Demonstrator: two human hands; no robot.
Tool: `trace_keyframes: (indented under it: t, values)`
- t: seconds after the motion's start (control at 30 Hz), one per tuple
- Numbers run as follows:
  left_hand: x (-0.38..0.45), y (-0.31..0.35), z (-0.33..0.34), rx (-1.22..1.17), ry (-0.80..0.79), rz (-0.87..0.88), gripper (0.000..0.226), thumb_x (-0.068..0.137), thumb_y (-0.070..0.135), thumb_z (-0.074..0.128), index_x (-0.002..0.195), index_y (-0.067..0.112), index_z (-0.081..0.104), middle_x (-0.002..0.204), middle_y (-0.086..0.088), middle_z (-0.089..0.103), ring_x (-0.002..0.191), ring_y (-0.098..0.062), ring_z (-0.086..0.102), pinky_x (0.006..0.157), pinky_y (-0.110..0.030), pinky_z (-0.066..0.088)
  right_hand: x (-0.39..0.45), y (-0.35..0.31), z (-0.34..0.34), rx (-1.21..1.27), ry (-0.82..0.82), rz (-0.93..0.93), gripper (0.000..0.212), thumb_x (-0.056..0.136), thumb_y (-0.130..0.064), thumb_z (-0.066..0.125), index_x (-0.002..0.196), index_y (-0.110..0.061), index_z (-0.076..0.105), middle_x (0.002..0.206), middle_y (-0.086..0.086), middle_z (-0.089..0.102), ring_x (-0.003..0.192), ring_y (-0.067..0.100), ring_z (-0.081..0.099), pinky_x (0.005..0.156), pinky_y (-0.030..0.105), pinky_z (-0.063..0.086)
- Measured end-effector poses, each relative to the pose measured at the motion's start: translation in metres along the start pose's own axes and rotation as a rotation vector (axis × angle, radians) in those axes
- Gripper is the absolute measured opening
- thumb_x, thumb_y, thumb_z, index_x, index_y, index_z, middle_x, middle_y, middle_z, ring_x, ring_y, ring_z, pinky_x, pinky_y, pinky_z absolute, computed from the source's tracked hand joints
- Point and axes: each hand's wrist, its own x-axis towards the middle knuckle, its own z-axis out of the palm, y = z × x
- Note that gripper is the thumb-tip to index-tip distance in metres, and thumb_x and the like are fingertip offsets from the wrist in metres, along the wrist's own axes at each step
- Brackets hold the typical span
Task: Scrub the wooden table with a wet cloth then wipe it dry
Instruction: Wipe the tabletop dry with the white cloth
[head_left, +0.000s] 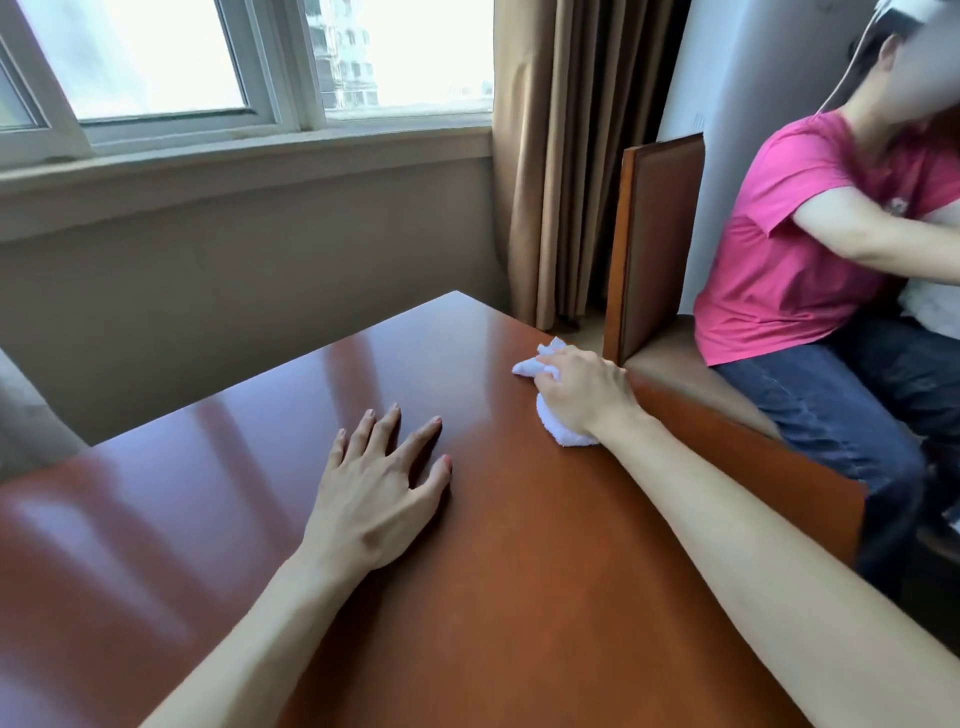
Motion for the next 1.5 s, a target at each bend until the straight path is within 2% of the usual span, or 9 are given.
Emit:
trace_keyframes:
  t: [0.23, 0.4, 0.57, 0.73, 0.87, 1.1, 1.23, 1.37, 1.5]
  values:
    - [0.002, 0.000, -0.001, 0.021, 0.006, -0.013, 0.069, 0.086, 0.075, 0.005, 0.153, 0.059, 0.011, 0.169, 0.009, 0.004, 0.155, -0.012, -0.007, 0.126, -0.039, -0.004, 0.080, 0.008, 0.005, -0.036, -0.004, 0.057, 0.046, 0.098, -0.033, 0.038, 0.139, -0.030, 0.059, 0.153, -0.009, 0.050, 0.130, 0.029, 0.055, 0.099, 0.041, 0.042]
    - [0.001, 0.002, -0.002, 0.010, -0.014, -0.009, 0.070, 0.087, 0.074, 0.010, 0.154, 0.055, 0.017, 0.169, 0.004, 0.010, 0.156, -0.018, 0.000, 0.126, -0.042, 0.000, -0.022, -0.009, -0.003, -0.023, -0.070, -0.128, 0.044, 0.099, -0.031, 0.039, 0.135, -0.046, 0.059, 0.158, -0.017, 0.042, 0.142, 0.016, 0.043, 0.108, 0.042, 0.041]
    - [-0.002, 0.004, -0.006, 0.020, -0.043, -0.013, 0.060, 0.097, 0.067, 0.024, 0.155, 0.050, 0.022, 0.169, 0.001, 0.011, 0.156, -0.022, 0.003, 0.126, -0.045, 0.001, -0.166, -0.027, -0.007, -0.037, -0.064, -0.223, 0.055, 0.093, -0.036, 0.031, 0.142, -0.034, 0.056, 0.157, -0.018, 0.043, 0.141, 0.012, 0.041, 0.114, 0.036, 0.038]
    - [-0.004, 0.004, -0.010, 0.029, -0.057, 0.002, 0.059, 0.099, 0.065, 0.022, 0.156, 0.049, 0.020, 0.169, -0.002, 0.009, 0.156, -0.024, 0.002, 0.125, -0.048, 0.001, -0.254, -0.029, -0.002, 0.029, 0.067, -0.237, 0.054, 0.084, -0.034, 0.034, 0.126, -0.037, 0.069, 0.145, -0.022, 0.055, 0.133, 0.004, 0.042, 0.111, 0.022, 0.029]
    - [-0.004, 0.003, -0.008, 0.022, -0.053, 0.013, 0.059, 0.100, 0.065, 0.020, 0.157, 0.048, 0.019, 0.169, -0.002, 0.008, 0.156, -0.025, 0.001, 0.125, -0.048, 0.000, -0.196, -0.021, -0.007, 0.022, 0.023, -0.169, 0.047, 0.092, -0.032, 0.038, 0.132, -0.041, 0.063, 0.149, -0.026, 0.048, 0.136, 0.000, 0.039, 0.109, 0.025, 0.038]
    - [0.001, -0.003, 0.002, 0.039, 0.005, 0.018, 0.061, 0.095, 0.070, 0.014, 0.154, 0.055, 0.013, 0.169, 0.003, 0.007, 0.156, -0.019, -0.002, 0.126, -0.042, -0.001, -0.017, 0.017, -0.004, 0.051, 0.056, -0.002, 0.042, 0.093, -0.030, 0.045, 0.122, -0.051, 0.066, 0.152, -0.016, 0.049, 0.139, 0.017, 0.046, 0.104, 0.038, 0.040]
    - [0.003, -0.003, 0.003, 0.032, 0.022, 0.005, 0.065, 0.089, 0.073, 0.009, 0.152, 0.060, 0.012, 0.169, 0.009, 0.006, 0.155, -0.014, -0.004, 0.126, -0.038, -0.002, 0.059, 0.021, 0.001, -0.023, 0.020, 0.033, 0.046, 0.096, -0.034, 0.038, 0.134, -0.045, 0.061, 0.152, -0.011, 0.050, 0.131, 0.028, 0.054, 0.100, 0.042, 0.042]
    - [0.002, -0.001, -0.001, 0.023, 0.009, -0.002, 0.067, 0.087, 0.074, 0.007, 0.152, 0.059, 0.013, 0.169, 0.009, 0.007, 0.155, -0.014, -0.004, 0.126, -0.038, -0.002, 0.056, 0.016, -0.002, -0.052, 0.015, 0.023, 0.047, 0.095, -0.032, 0.038, 0.132, -0.049, 0.061, 0.152, -0.011, 0.050, 0.126, 0.030, 0.057, 0.098, 0.043, 0.044]
    - [0.000, 0.001, -0.004, 0.034, -0.009, -0.006, 0.074, 0.083, 0.075, 0.005, 0.153, 0.056, 0.018, 0.168, 0.005, 0.011, 0.155, -0.018, 0.001, 0.125, -0.041, 0.002, -0.025, 0.005, -0.009, 0.037, -0.021, -0.068, 0.042, 0.096, -0.031, 0.042, 0.124, -0.053, 0.063, 0.155, -0.019, 0.045, 0.138, 0.014, 0.048, 0.103, 0.038, 0.041]
